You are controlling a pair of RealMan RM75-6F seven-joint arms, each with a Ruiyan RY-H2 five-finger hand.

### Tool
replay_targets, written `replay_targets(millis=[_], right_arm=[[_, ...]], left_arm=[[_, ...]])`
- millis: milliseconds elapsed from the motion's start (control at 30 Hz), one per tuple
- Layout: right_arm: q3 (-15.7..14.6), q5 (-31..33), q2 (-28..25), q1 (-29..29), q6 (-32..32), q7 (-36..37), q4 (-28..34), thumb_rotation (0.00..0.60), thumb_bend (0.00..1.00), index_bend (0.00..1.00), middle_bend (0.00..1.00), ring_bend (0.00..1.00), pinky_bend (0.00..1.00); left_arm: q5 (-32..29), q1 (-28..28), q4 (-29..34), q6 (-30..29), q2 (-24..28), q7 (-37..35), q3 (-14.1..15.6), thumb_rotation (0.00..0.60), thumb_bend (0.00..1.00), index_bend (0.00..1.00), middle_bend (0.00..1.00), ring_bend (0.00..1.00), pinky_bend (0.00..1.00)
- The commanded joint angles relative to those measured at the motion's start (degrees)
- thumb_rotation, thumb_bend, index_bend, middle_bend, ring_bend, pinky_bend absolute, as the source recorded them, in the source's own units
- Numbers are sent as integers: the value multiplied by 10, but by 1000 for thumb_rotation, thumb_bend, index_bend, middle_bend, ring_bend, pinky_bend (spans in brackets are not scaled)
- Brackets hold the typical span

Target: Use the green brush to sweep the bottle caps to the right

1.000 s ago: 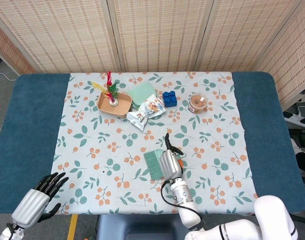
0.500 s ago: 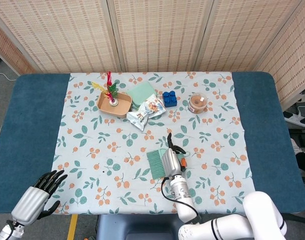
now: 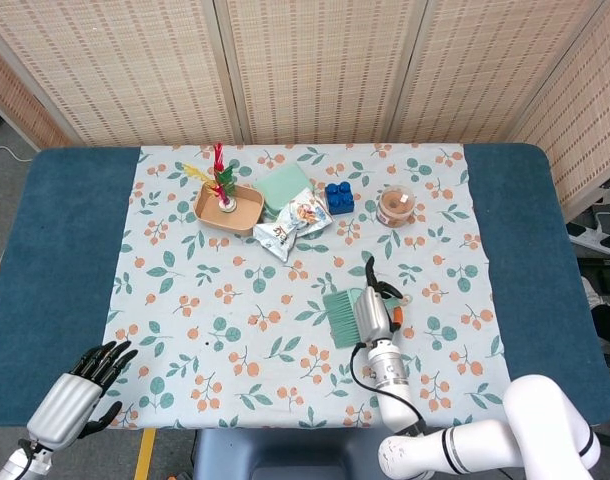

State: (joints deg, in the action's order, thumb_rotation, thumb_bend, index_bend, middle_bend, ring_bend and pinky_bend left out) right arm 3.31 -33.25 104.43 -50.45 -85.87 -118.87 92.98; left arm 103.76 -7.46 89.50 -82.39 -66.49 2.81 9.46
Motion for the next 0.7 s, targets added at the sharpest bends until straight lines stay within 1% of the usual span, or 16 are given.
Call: replay_targets(millis=[33,133,267,433,700], right_arm=[[-9,1,-6,1,4,5,-6,600,439,1000,828,569,0],[-28,5,-23,5,14,14,-27,600,440,1000,828,569,0],[-42,5,-41,8,31,35,-53,600,440,1000,828,570,0],[-44,14,-54,7,52,55,-85,600,440,1000,828,569,0],[-44,32,-63,0,91,69,-137,600,439,1000,828,569,0]], left_arm=[[0,0,0,1,-1,2,0,600,386,0,0,0,116],[-4,0,-1,5,-4,8,-1,600,386,0,0,0,116],[-8,0,0,8,-8,17,-2,600,386,0,0,0,116],[-11,1,-2,13,-12,26,-2,600,385,0,0,0,116],[-33,-7,-2,38,-22,38,-9,600,386,0,0,0,116]])
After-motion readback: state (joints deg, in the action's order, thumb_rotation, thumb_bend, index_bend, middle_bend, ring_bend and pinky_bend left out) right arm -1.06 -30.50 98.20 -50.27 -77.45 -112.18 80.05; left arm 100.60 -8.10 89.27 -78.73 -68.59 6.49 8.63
